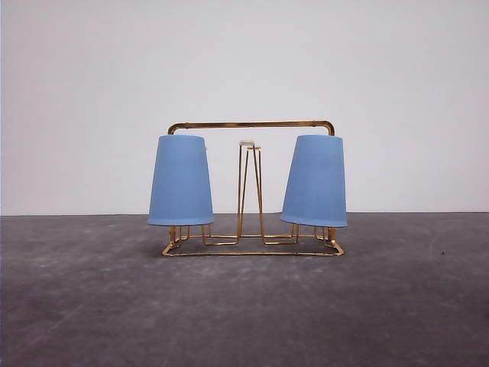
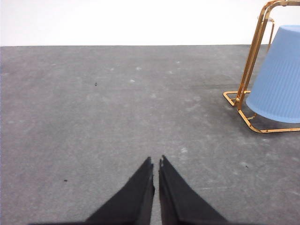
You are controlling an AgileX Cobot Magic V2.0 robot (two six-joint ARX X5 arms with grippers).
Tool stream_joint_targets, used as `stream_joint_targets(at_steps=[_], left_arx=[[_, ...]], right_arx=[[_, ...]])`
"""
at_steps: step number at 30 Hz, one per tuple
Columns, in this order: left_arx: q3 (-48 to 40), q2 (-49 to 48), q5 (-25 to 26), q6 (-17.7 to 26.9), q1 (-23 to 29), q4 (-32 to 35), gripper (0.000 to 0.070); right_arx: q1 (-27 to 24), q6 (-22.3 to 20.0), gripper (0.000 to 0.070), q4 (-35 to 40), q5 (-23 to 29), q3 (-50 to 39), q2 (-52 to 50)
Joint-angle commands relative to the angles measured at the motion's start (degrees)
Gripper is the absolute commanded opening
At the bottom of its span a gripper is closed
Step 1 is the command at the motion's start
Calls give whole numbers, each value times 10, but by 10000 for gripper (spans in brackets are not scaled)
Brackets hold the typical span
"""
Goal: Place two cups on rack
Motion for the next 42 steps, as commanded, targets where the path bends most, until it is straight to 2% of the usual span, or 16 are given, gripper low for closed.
stream_joint_targets(at_steps=[1, 5, 42], left_arx=[[-8, -1, 0, -3, 0, -3, 0], [-8, -1, 0, -3, 0, -3, 0], [-8, -1, 0, -3, 0, -3, 0]], right_arx=[[-10, -5, 32, -12, 1, -6, -35], [-24, -5, 32, -45, 5, -6, -84], [-25, 2, 32, -43, 4, -6, -83]])
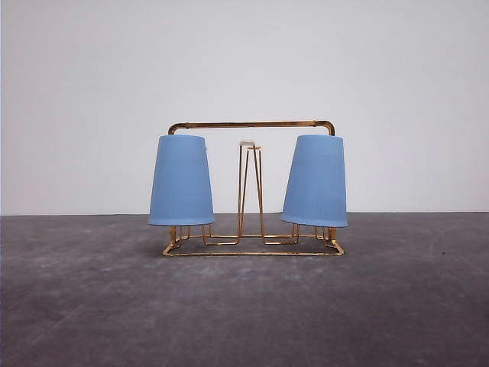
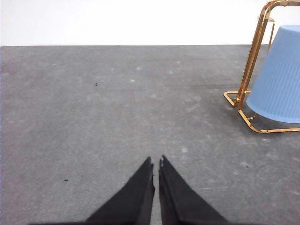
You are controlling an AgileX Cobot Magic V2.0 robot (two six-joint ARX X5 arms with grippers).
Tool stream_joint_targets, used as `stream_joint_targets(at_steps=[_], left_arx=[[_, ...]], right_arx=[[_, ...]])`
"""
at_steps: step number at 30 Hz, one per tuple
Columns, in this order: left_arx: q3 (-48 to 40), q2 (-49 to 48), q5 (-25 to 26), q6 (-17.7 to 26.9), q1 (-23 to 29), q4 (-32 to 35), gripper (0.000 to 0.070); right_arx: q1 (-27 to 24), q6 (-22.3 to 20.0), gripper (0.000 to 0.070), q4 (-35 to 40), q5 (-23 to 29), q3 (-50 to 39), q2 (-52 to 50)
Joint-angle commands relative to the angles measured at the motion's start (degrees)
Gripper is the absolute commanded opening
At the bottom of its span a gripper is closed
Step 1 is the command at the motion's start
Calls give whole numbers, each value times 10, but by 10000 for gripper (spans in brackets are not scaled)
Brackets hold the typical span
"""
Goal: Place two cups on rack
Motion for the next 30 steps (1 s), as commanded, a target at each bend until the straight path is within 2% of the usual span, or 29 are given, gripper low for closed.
stream_joint_targets(at_steps=[1, 30], left_arx=[[-8, -1, 0, -3, 0, -3, 0], [-8, -1, 0, -3, 0, -3, 0]], right_arx=[[0, 3, 32, 6, 0, -1, 1], [0, 3, 32, 6, 0, -1, 1]])
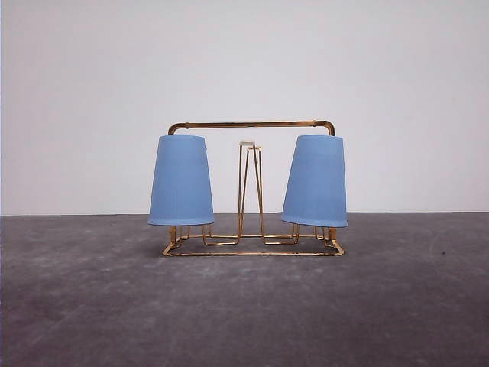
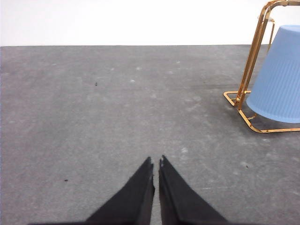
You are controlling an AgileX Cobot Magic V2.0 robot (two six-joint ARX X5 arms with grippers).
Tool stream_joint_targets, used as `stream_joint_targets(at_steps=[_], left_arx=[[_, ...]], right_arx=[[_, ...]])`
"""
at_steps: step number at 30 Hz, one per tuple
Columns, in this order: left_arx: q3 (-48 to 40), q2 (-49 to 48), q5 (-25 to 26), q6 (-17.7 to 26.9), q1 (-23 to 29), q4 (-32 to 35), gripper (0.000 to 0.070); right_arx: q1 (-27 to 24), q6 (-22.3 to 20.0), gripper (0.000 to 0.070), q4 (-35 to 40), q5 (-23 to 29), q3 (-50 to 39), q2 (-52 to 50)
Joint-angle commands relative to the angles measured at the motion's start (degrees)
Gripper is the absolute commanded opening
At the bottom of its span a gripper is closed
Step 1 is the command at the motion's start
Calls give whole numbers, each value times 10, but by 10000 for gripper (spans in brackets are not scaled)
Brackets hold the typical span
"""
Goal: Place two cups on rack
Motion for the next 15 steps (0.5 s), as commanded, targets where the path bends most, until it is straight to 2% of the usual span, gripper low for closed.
stream_joint_targets(at_steps=[1, 15], left_arx=[[-8, -1, 0, -3, 0, -3, 0], [-8, -1, 0, -3, 0, -3, 0]], right_arx=[[0, 3, 32, 6, 0, -1, 1], [0, 3, 32, 6, 0, -1, 1]])
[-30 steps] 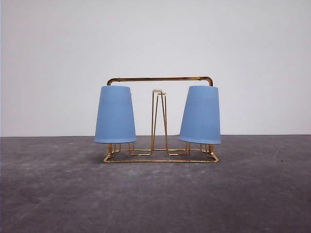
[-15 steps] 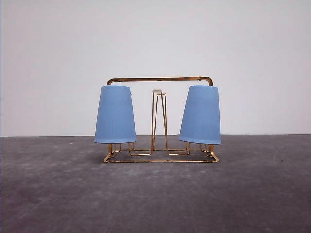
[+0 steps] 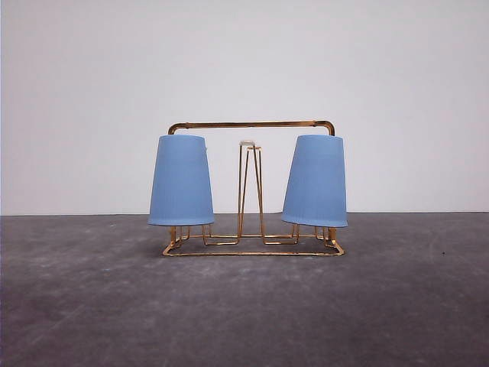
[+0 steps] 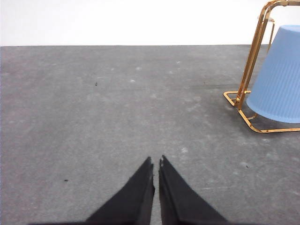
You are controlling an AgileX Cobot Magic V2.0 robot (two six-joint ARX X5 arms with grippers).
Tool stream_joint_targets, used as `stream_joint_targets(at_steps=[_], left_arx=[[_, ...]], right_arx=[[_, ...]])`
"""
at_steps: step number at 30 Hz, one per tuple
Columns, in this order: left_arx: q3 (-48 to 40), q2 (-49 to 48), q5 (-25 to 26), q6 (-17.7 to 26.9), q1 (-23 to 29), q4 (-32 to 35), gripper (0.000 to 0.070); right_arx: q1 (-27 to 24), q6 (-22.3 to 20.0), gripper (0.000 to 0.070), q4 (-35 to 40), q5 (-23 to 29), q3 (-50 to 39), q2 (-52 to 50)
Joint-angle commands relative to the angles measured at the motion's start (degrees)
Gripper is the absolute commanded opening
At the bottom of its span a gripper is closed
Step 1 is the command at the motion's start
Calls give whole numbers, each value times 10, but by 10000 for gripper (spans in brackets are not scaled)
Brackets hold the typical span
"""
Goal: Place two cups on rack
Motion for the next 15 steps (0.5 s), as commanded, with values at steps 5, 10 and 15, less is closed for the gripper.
stream_joint_targets(at_steps=[5, 10, 15], left_arx=[[-8, -1, 0, -3, 0, -3, 0], [-8, -1, 0, -3, 0, -3, 0], [-8, -1, 0, -3, 0, -3, 0]], right_arx=[[0, 3, 32, 6, 0, -1, 1], [0, 3, 32, 6, 0, -1, 1], [0, 3, 32, 6, 0, -1, 1]])
